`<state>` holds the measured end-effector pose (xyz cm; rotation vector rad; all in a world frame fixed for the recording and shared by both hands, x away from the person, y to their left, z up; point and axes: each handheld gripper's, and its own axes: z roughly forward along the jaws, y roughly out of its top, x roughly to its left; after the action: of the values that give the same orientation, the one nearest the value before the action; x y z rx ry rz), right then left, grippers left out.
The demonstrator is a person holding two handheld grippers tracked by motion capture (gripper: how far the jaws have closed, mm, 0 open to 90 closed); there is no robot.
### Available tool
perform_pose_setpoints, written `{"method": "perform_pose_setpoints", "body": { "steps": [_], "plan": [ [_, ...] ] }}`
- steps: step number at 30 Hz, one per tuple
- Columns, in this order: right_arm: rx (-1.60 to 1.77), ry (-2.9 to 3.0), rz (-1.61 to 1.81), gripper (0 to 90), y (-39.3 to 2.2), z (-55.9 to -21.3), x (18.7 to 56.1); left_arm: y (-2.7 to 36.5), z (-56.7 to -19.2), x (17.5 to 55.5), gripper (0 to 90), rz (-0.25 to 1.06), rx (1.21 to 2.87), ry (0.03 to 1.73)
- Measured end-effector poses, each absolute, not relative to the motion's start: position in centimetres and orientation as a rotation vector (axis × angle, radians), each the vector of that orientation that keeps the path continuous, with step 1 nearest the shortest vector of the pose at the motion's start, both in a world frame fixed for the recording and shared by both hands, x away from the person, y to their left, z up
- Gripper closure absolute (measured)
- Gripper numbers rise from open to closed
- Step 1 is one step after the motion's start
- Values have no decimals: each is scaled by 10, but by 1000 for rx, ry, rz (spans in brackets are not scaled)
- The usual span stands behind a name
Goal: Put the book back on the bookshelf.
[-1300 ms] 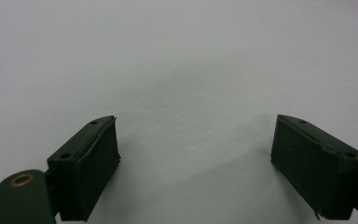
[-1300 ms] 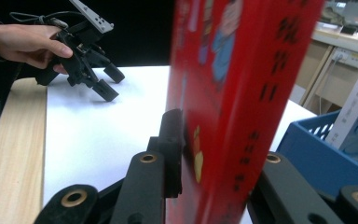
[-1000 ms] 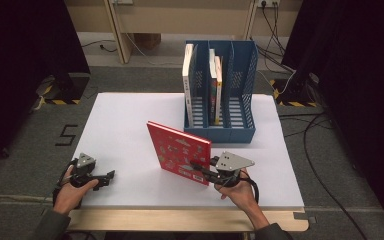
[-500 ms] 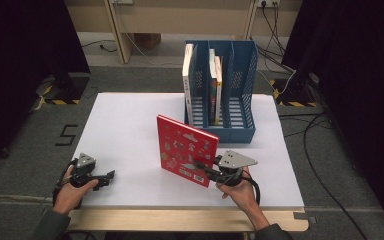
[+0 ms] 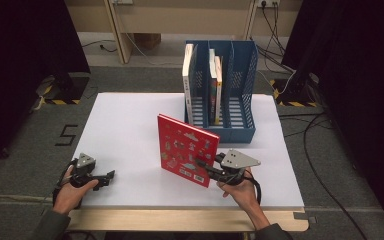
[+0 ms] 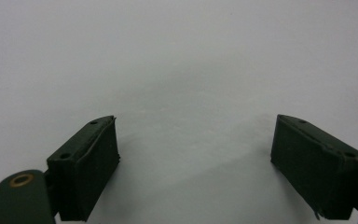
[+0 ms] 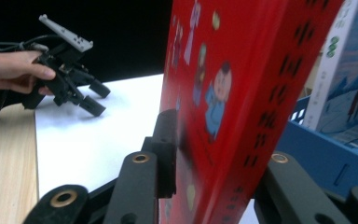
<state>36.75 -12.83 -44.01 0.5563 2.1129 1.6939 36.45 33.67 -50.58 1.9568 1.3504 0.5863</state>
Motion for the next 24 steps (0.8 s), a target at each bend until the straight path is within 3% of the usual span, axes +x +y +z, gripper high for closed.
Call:
{"method": "perform_pose_setpoints", "body": {
  "steps": [24],
  "plan": [
    [537, 2046, 1794, 704, -118, -431, 370, 337, -506, 365, 136, 588, 1956, 1351]
  ]
}}
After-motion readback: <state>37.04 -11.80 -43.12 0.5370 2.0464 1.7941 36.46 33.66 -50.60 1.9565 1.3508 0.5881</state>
